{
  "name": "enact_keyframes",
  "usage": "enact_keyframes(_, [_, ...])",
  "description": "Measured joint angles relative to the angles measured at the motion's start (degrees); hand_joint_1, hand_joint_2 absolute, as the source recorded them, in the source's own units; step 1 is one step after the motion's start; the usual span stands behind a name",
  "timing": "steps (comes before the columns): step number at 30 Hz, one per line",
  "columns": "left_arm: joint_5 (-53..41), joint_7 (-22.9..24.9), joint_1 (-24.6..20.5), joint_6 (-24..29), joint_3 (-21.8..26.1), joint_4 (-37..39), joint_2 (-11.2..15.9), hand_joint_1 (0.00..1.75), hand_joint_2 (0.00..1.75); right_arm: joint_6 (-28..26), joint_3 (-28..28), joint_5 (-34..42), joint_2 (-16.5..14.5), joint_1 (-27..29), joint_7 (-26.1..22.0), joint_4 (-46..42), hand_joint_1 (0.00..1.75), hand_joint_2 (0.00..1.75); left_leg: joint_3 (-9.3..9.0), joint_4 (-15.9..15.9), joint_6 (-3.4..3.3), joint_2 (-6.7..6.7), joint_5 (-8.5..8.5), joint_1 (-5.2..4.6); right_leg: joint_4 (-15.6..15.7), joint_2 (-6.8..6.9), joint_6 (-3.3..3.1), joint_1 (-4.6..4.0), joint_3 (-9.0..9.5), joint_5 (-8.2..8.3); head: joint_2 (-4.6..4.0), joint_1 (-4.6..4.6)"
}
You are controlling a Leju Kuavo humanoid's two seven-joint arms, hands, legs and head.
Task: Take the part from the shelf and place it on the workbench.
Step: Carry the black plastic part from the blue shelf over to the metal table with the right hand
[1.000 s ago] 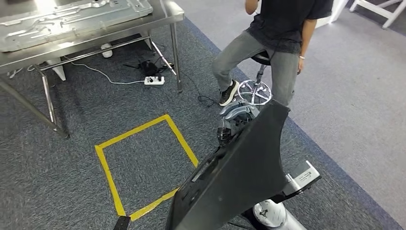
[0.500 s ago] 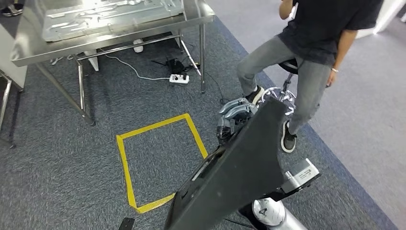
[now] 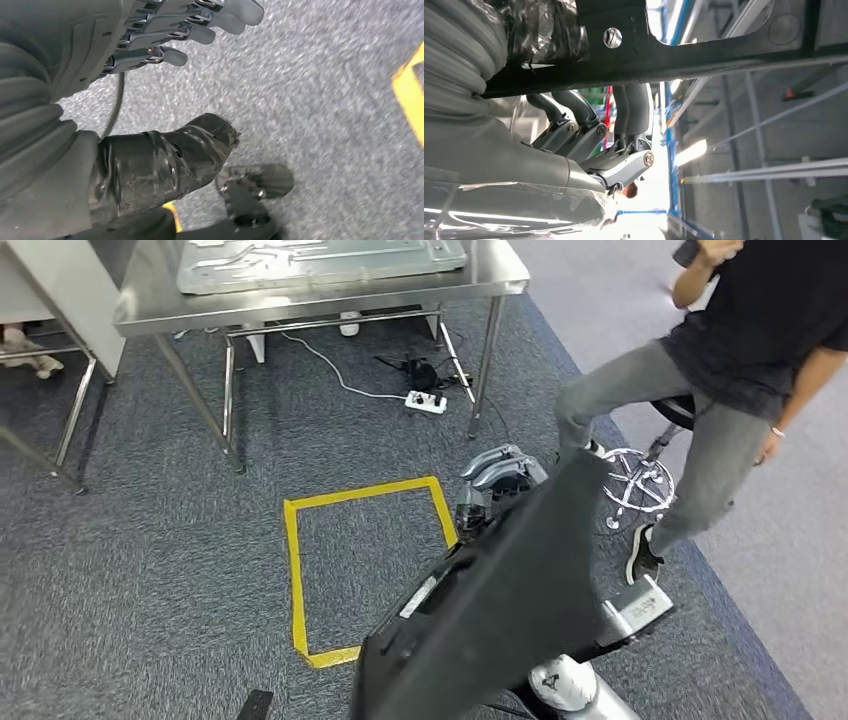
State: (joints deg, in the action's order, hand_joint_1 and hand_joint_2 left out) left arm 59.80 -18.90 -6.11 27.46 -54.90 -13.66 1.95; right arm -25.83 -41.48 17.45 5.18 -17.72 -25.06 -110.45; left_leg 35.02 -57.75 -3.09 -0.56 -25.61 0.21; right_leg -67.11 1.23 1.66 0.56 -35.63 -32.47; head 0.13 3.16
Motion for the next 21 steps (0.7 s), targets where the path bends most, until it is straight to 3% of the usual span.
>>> enact_keyframes(2, [-0.37, -0.08, -0.27, -0.31, 0.0, 0.0, 0.0, 0.0, 1.75, 0.11, 0.26, 1.03, 0.0, 0.46, -0.56, 0.0, 1.75, 1.75, -0.22, -0.06, -0.32, 0.84, -0.26, -0.14, -7.15, -0.8, 0.03, 0.0, -4.3, -2.0, 0.0, -0.09])
enact_keyframes(3, [-0.45, -0.06, -0.32, -0.39, 0.0, 0.0, -0.01, 0.0, 1.75, 0.15, 0.35, 1.24, 0.0, 0.66, -0.65, 0.01, 1.75, 1.75, -0.39, -0.13, -0.35, 1.27, -0.44, -0.19, -8.26, -0.89, 0.0, -0.01, -5.38, -1.45, 0.0, -0.09])
enact_keyframes(4, [-0.5, -0.03, -0.32, -0.43, 0.0, 0.0, -0.02, 0.0, 1.75, 0.16, 0.47, 1.33, 0.0, 0.77, -0.71, 0.01, 1.75, 1.75, -0.64, -0.23, -0.31, 1.63, -0.67, -0.21, -6.9, -0.92, -0.1, -0.01, -5.24, 0.27, 0.0, -0.09])
enact_keyframes(6, [-0.58, 0.03, -0.3, -0.47, 0.01, 0.0, -0.05, 0.0, 1.75, 0.19, 0.82, 1.35, 0.0, 0.82, -0.77, 0.01, 1.75, 1.75, -1.24, -0.48, -0.1, 2.2, -1.28, -0.21, 0.53, -1.1, -0.5, -0.02, -2.38, 4.91, 0.0, -0.11])
enact_keyframes(8, [-0.63, 0.09, -0.38, -0.47, 0.01, 0.0, -0.09, 0.0, 1.75, 0.23, 1.1, 1.4, 0.0, 0.82, -0.82, -0.01, 1.75, 1.75, -1.48, -0.79, 0.35, 2.56, -1.81, -0.35, 6.57, -1.45, -0.86, -0.16, 0.37, 6.87, 0.0, -0.07])
enact_keyframes(11, [-0.63, 0.17, -0.39, -0.45, 0.01, 0.01, -0.08, 0.0, 1.75, 0.42, 1.25, 1.57, -0.01, 0.88, -0.97, -0.02, 1.75, 1.75, -1.57, -0.93, 1.18, 2.66, -2.14, -0.44, 8.05, -1.62, -1.4, -0.27, 1.19, 6.49, 0.0, -0.01])
enact_keyframes(13, [-0.64, 0.17, -0.38, -0.41, 0.01, 0.01, -0.06, 0.0, 1.75, 0.67, 1.34, 1.7, -0.02, 0.91, -1.07, -0.02, 1.75, 1.75, -0.81, -3.6, 1.79, 1.96, -2.93, -0.57, 8.69, -1.45, -2.05, -0.03, 2.06, 6.35, 0.0, 0.08])
enact_keyframes(14, [-0.65, 0.17, -0.41, -0.39, 0.0, 0.01, -0.06, 0.0, 1.75, 0.81, 1.38, 1.76, -0.03, 0.89, -1.1, -0.02, 1.75, 1.75, 0.37, -6.37, 2.1, 1.56, -3.98, -0.58, 9.0, -1.3, -2.38, 0.07, 2.63, 6.2, 0.0, 0.13])
enact_keyframes(17, [-0.65, 0.16, -0.43, -0.38, 0.0, 0.01, -0.15, 0.0, 1.75, 1.05, 1.42, 1.91, -0.04, 0.87, -1.15, -0.02, 1.75, 1.75, 6.33, -16.15, 2.75, 1.13, -7.6, -0.06, 9.18, -0.94, -2.77, -0.03, 3.82, 5.29, 0.0, 0.23])
enact_keyframes(18, [-0.65, 0.17, -0.36, -0.38, 0.0, 0.01, -0.19, 0.0, 1.75, 1.06, 1.43, 1.94, -0.04, 0.91, -1.15, -0.02, 1.75, 1.75, 7.65, -17.45, 2.9, 1.1, -7.4, 0.13, 9.18, -0.91, -2.73, -0.03, 4.2, 4.93, 0.0, 0.26])
enact_keyframes(19, [-0.65, 0.18, -0.28, -0.38, 0.0, 0.02, -0.2, 0.0, 1.75, 1.07, 1.44, 1.97, -0.04, 0.92, -1.15, -0.02, 1.75, 1.75, 7.99, -16.76, 3.02, 1.05, -6.07, 0.31, 9.17, -0.9, -2.64, -0.01, 4.67, 4.53, 0.0, 0.26])
enact_keyframes(21, [-0.65, 0.19, -0.2, -0.38, 0.0, 0.02, -0.2, 0.0, 1.75, 1.07, 1.46, 1.98, -0.04, 0.93, -1.15, -0.02, 1.75, 1.75, 5.73, -9.88, 3.07, 0.79, -1.2, 0.61, 9.18, -0.9, -2.25, 0.06, 5.83, 3.55, 0.0, 0.27])
